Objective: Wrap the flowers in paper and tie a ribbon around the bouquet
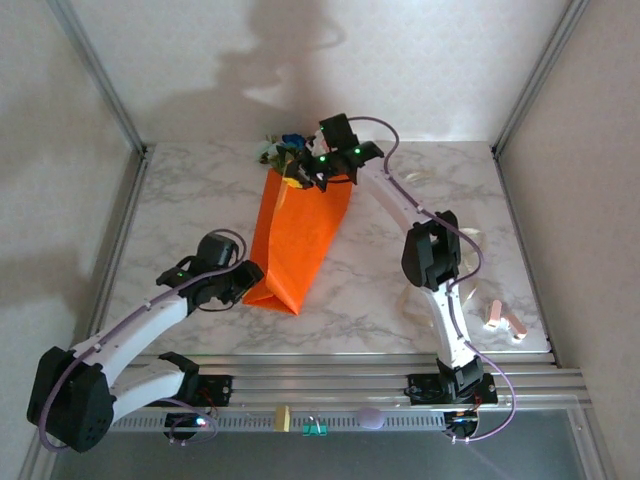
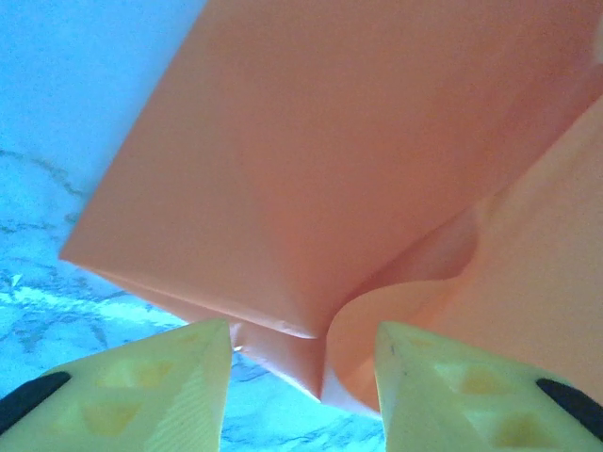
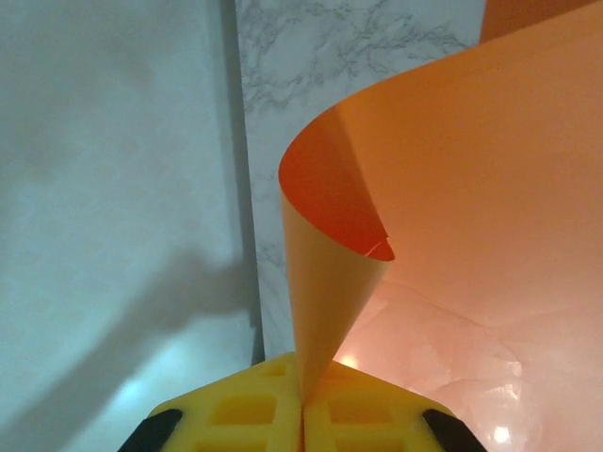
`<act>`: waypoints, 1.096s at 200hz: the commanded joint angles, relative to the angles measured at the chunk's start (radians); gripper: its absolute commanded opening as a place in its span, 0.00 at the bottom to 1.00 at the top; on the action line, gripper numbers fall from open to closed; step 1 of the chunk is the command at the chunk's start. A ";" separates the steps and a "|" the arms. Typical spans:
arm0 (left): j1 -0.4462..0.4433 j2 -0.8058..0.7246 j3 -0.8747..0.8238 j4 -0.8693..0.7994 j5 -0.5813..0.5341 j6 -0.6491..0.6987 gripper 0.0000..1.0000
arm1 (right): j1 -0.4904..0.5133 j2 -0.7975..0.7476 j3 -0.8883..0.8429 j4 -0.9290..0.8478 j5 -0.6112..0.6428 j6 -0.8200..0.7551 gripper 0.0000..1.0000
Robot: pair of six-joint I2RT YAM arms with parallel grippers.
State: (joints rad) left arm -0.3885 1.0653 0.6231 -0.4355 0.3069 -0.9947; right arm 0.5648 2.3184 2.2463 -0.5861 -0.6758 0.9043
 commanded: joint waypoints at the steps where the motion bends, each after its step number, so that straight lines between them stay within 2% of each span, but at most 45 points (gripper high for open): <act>1: 0.007 -0.057 0.017 0.094 0.018 -0.017 0.47 | 0.026 0.064 0.045 0.075 -0.032 0.034 0.09; 47: 0.000 -0.067 0.101 -0.077 -0.017 -0.025 0.48 | 0.058 0.159 0.050 0.155 -0.046 0.064 0.10; 75: -0.009 0.012 0.107 0.063 0.118 -0.057 0.48 | 0.067 0.182 0.011 0.205 -0.044 0.074 0.10; 91: -0.038 0.089 0.139 0.125 0.152 -0.058 0.47 | 0.066 0.194 0.017 0.213 -0.033 0.075 0.11; 115: -0.068 0.191 0.209 0.148 0.176 -0.049 0.47 | 0.066 0.219 0.036 0.209 -0.021 0.080 0.10; 128: -0.073 0.254 0.243 0.092 0.177 -0.024 0.45 | 0.066 0.221 0.035 0.204 -0.015 0.081 0.10; 147: -0.075 0.326 0.261 0.003 0.127 0.036 0.39 | 0.065 0.212 0.022 0.186 0.003 0.069 0.10; 166: -0.073 0.325 0.280 -0.055 0.055 0.048 0.34 | 0.060 0.194 0.001 0.172 0.028 0.059 0.10; 192: -0.089 0.295 0.384 -0.219 -0.103 0.089 0.34 | 0.046 0.186 -0.009 0.168 0.048 0.059 0.10; 219: -0.091 0.267 0.410 -0.358 -0.181 0.106 0.32 | 0.042 0.192 -0.002 0.165 0.041 0.061 0.10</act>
State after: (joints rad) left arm -0.4702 1.3788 0.9909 -0.5903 0.2634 -0.9321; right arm 0.6174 2.5061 2.2475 -0.4129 -0.6476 0.9764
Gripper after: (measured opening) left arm 0.320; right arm 0.097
